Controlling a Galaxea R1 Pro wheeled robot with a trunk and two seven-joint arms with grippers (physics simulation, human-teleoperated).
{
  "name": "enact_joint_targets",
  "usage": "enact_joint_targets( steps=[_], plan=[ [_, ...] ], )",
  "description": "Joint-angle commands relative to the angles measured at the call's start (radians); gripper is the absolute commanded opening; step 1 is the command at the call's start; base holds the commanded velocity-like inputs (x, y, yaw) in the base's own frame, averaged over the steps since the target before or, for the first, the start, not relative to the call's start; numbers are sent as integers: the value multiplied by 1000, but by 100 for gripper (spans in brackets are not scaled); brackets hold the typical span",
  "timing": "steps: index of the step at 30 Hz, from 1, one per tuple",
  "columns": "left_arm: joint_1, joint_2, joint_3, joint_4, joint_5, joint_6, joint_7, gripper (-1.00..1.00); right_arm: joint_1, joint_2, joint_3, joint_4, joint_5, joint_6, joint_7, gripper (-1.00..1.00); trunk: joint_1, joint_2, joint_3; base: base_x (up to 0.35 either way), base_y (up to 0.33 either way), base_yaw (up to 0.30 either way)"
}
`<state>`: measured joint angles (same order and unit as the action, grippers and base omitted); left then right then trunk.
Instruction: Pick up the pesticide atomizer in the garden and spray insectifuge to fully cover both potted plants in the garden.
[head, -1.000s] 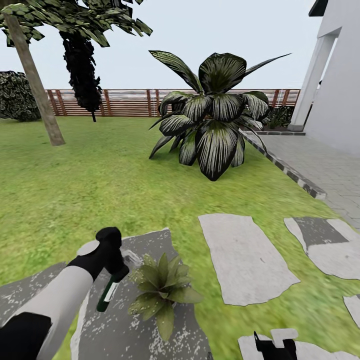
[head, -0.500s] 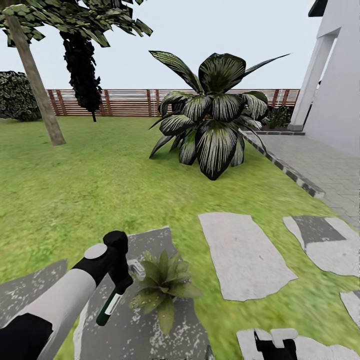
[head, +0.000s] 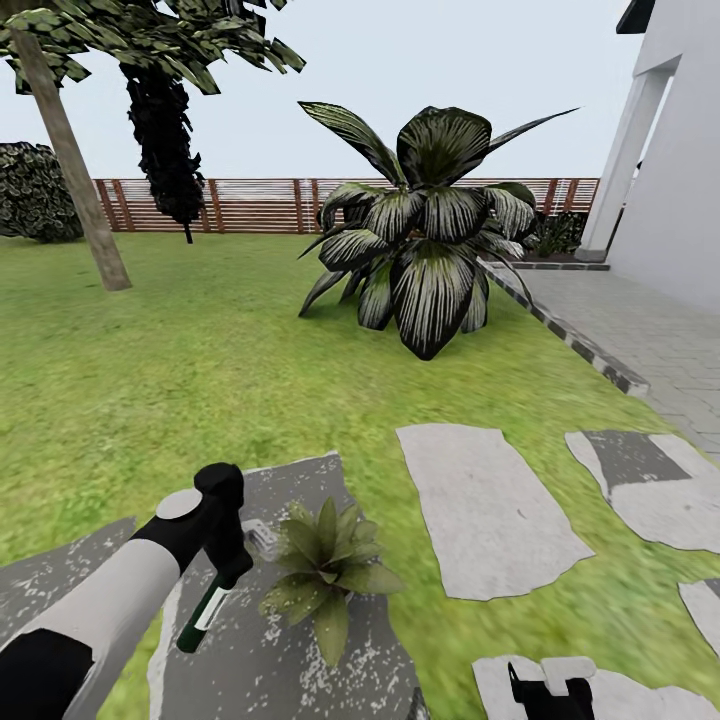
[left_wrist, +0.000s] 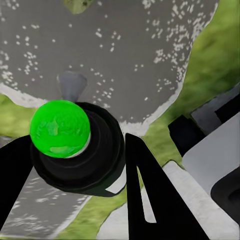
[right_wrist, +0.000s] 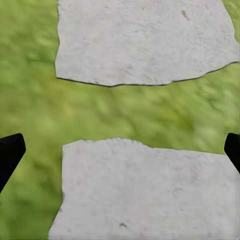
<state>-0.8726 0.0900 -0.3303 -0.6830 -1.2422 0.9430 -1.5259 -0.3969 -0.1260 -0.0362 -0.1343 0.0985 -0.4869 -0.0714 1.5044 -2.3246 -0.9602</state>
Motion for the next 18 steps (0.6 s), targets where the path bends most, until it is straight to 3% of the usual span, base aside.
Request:
enact_joint_targets(
  steps=[1,7,18],
  plan=[
    [0,7,-4,0,-6,11,-9,-100,-1,0,-4,1,10,-2,-5,100,0,0,-1,0,0,-52],
    [22,12,-7,17,-6,13,-7,-100,0,0,-4,1,10,-2,-5,100,0,0,-1,0,0,-177],
    [57,13,-7,21,-6,17,-5,-100,0,0,-4,1,10,-2,-5,100,0,0,-1,101,35,-13]
  ],
)
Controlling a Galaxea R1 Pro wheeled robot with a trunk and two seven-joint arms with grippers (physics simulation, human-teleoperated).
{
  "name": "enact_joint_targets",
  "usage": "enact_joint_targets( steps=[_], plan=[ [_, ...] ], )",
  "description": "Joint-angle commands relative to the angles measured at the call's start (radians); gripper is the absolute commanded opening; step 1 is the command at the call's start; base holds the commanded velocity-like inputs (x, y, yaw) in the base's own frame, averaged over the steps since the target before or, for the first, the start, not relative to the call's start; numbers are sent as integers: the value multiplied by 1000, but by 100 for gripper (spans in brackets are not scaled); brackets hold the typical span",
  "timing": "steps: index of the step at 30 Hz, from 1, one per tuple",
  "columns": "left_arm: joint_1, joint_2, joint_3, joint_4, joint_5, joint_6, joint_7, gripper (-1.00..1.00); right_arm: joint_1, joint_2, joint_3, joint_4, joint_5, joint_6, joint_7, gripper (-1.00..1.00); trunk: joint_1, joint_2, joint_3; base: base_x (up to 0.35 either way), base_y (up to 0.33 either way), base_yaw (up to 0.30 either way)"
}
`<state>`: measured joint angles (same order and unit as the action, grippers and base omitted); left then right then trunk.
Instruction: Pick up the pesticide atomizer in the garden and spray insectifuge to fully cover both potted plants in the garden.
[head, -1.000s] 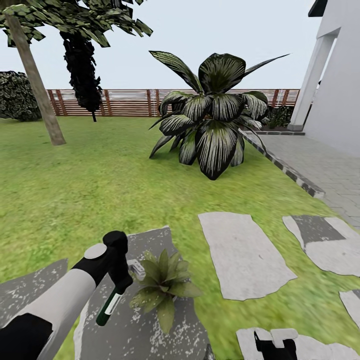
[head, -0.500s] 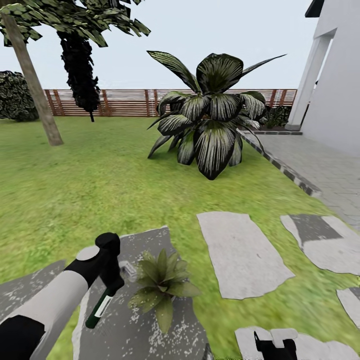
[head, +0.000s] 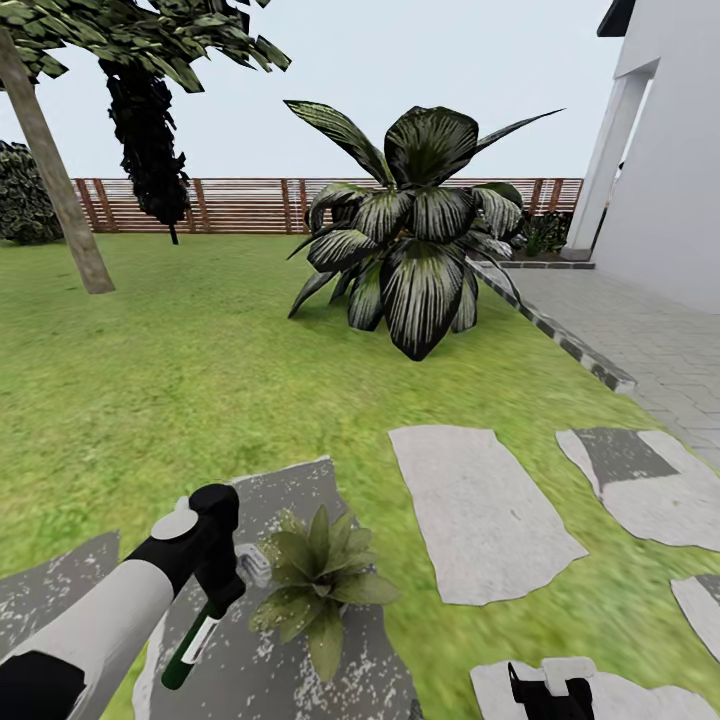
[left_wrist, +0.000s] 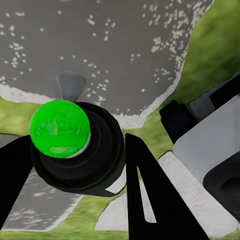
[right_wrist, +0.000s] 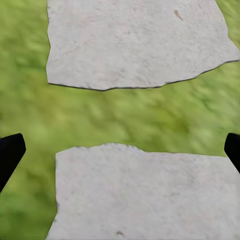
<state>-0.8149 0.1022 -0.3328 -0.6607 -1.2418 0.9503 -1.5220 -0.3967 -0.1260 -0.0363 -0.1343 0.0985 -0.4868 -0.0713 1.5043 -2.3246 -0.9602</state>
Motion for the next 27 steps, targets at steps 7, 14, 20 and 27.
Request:
enact_joint_targets(
  steps=[7,14,20,27],
  plan=[
    [13,1,-5,0,-7,10,13,-100,-1,0,-4,1,10,-3,-5,100,0,0,-1,5,2,0],
    [16,1,3,-7,0,10,16,-100,-1,0,-4,1,10,-3,-5,100,0,0,-1,0,0,0],
    [10,4,61,-24,2,8,18,-100,-1,0,-4,1,10,-3,-5,100,0,0,-1,-124,0,0],
    [-5,-4,107,-40,-7,0,17,-100,-1,0,-4,1,10,-3,-5,100,0,0,-1,-101,0,0]
  ],
)
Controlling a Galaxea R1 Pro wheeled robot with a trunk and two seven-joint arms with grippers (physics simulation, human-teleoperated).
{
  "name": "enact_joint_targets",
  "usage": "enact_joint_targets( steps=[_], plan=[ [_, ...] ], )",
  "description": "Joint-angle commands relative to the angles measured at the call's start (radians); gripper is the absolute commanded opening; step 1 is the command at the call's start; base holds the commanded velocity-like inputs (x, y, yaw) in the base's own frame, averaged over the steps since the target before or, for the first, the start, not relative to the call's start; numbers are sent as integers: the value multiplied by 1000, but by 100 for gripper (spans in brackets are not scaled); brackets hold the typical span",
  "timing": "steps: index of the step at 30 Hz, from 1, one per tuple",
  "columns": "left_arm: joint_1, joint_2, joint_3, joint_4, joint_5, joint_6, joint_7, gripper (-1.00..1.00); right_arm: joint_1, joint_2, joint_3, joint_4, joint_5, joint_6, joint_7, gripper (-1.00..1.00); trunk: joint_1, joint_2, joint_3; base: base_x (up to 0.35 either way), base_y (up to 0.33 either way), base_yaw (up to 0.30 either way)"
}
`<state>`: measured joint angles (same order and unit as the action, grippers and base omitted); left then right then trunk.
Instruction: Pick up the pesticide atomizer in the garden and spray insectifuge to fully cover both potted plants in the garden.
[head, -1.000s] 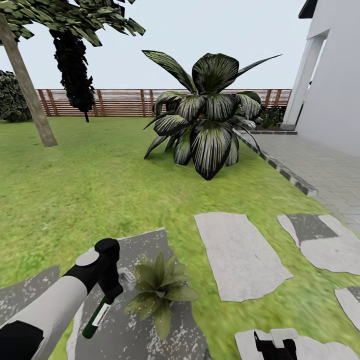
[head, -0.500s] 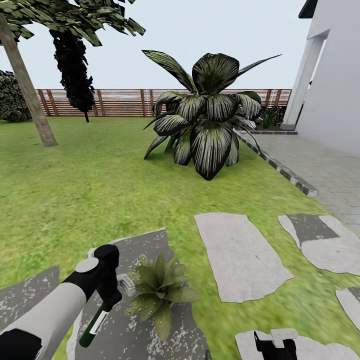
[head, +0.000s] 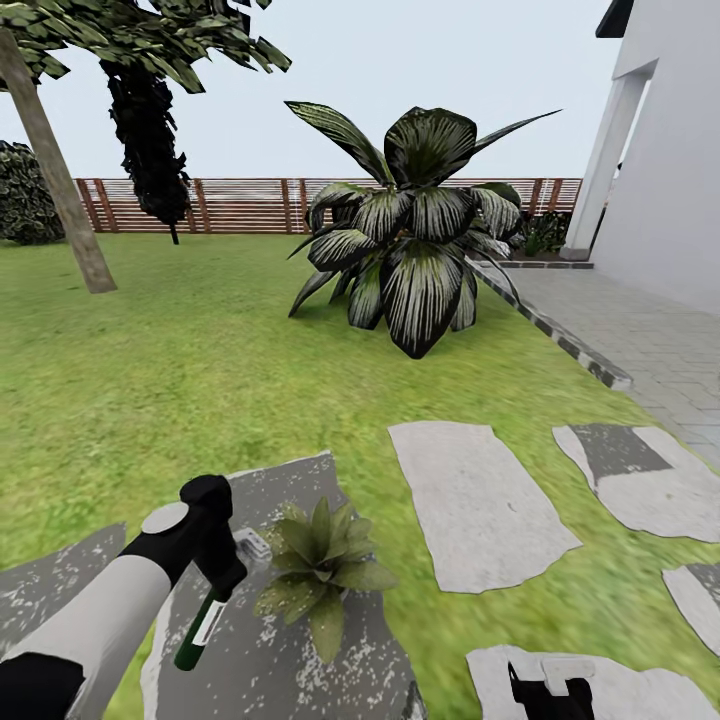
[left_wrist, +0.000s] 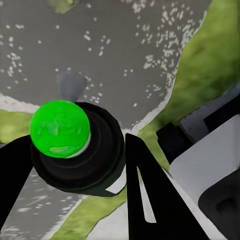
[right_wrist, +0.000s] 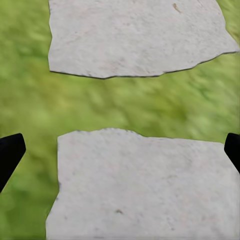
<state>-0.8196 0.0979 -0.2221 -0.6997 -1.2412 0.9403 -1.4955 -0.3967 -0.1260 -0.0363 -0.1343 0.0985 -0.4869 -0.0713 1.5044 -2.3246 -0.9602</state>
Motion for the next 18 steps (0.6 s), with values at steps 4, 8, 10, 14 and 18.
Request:
enact_joint_targets(
  steps=[4,8,10,14,18],
  plan=[
    [-54,-7,-7,-2,-8,9,-15,-100,-1,0,-4,1,10,-2,-5,100,0,0,-1,-2,0,0],
    [-82,-14,-9,-2,-9,10,-18,-100,-1,0,-4,1,10,-2,-5,100,0,0,-1,0,0,0],
    [-113,-19,-8,-1,-9,11,-20,-100,-1,0,-4,1,10,-2,-5,100,0,0,-1,0,0,0],
    [-132,-18,-11,4,-9,11,-21,-100,-1,0,-4,1,10,-2,-5,100,0,0,-1,0,0,-139],
    [-129,-13,-12,8,-10,11,-20,-100,-1,0,-4,1,10,-2,-5,100,0,0,-1,0,0,-282]
  ],
)
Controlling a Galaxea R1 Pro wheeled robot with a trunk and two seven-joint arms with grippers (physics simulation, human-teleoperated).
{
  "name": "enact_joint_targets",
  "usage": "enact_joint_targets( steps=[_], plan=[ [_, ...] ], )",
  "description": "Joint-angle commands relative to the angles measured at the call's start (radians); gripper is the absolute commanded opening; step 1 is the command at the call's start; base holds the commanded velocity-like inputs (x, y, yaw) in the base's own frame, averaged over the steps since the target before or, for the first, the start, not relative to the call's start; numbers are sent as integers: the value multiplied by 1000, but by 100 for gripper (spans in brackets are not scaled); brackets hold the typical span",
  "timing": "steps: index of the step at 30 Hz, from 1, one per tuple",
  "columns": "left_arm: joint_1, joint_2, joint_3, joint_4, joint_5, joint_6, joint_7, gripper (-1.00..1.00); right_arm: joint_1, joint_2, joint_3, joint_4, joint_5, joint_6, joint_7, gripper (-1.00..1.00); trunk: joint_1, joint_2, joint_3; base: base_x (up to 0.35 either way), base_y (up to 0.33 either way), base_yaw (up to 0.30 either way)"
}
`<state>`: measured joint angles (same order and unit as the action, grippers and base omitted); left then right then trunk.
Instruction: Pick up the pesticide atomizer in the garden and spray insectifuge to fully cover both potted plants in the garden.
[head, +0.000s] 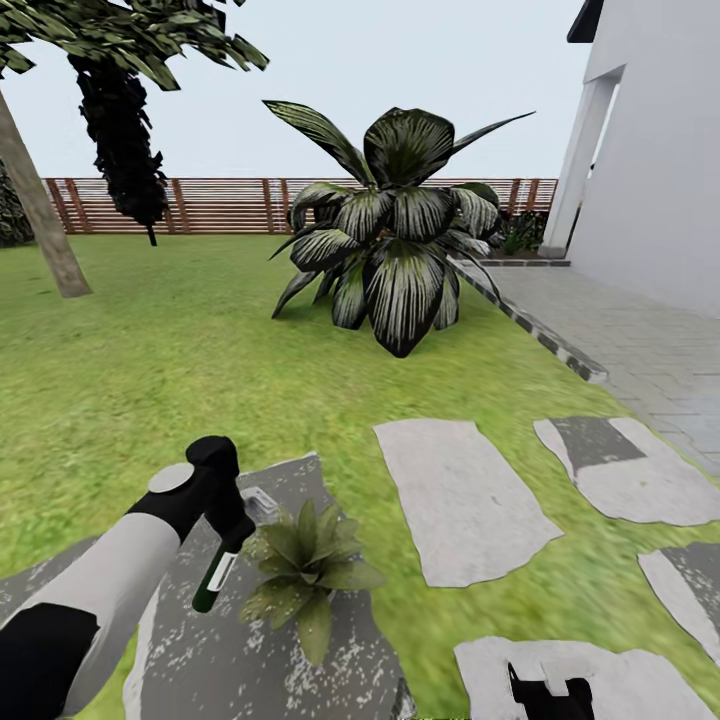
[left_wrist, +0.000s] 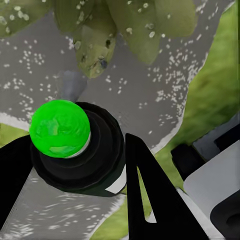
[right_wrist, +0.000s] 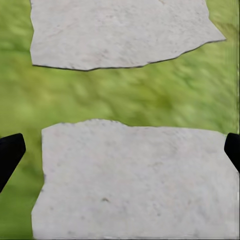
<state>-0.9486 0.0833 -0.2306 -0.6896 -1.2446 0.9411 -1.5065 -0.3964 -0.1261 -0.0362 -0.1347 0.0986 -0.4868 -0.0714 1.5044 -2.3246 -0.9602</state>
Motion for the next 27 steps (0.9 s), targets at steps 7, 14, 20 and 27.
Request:
enact_joint_targets(
  steps=[7,14,20,27],
  plan=[
    [5,7,-5,1,-6,9,-9,-100,-1,0,-4,1,10,-3,-5,100,0,0,-1,0,0,-247],
    [4,0,-50,4,-1,7,-42,-100,-1,0,-4,1,10,-3,-5,100,0,0,-1,0,0,-24],
    [-3,6,-164,2,-5,7,-64,-100,-1,-1,-4,1,10,-3,-6,100,0,0,-1,0,0,0],
    [5,2,-180,2,-48,8,-64,-100,-1,-1,-4,1,10,-3,-6,100,0,0,-1,13,0,0]
  ],
)
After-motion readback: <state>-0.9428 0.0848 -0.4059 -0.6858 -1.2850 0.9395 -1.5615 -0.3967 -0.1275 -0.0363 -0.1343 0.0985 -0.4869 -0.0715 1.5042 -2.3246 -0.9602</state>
